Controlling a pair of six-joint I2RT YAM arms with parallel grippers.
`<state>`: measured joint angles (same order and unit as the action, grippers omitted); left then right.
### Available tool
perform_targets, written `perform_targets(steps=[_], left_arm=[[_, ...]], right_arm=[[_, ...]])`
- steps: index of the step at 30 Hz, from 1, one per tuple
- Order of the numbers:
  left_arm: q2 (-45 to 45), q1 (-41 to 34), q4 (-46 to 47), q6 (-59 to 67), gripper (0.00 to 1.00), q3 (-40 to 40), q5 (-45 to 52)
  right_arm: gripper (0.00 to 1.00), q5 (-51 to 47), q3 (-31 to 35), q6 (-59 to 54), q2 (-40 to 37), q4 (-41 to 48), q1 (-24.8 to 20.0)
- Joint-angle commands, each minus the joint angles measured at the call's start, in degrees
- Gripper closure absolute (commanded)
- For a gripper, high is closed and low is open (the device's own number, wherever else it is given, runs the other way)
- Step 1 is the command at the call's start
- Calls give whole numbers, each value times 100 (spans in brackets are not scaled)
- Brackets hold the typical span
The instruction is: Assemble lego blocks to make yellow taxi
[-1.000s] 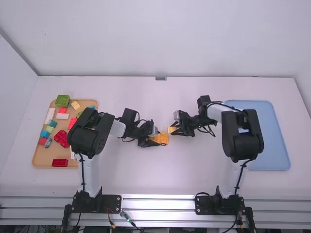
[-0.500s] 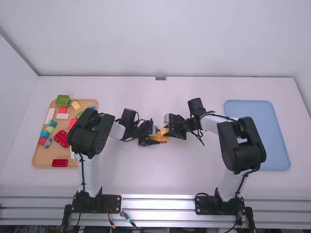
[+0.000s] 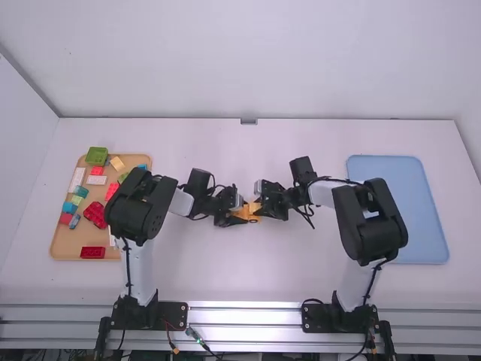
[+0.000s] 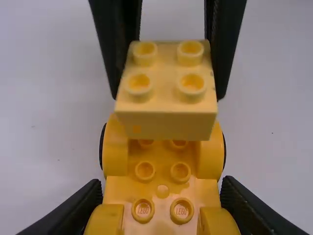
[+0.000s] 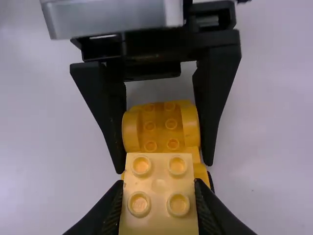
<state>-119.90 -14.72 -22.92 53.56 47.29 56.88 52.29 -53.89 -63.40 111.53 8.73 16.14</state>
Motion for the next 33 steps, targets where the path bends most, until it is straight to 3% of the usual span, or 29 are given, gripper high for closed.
perform_targets(steps=[1,11,16,28,30,33], left_arm=[[-131,11,35,-26,46,2,68],[-131,-9,2,-166,43,7,70],[-129,22,-4,-168,43,7,74],[-131,28,-7,-170,43,11,68],[-131,28,-7,-170,43,11,66],[-129,2,-7,-170,43,13,66]], right_arm=[[92,74,26,-59,68,9,31],[96,136,28,-280,203,-208,164],[95,168,28,168,444,-621,136],[94,267,28,-111,442,-376,107],[89,240,28,-111,442,-380,109],[60,186,28,-90,442,-376,116]])
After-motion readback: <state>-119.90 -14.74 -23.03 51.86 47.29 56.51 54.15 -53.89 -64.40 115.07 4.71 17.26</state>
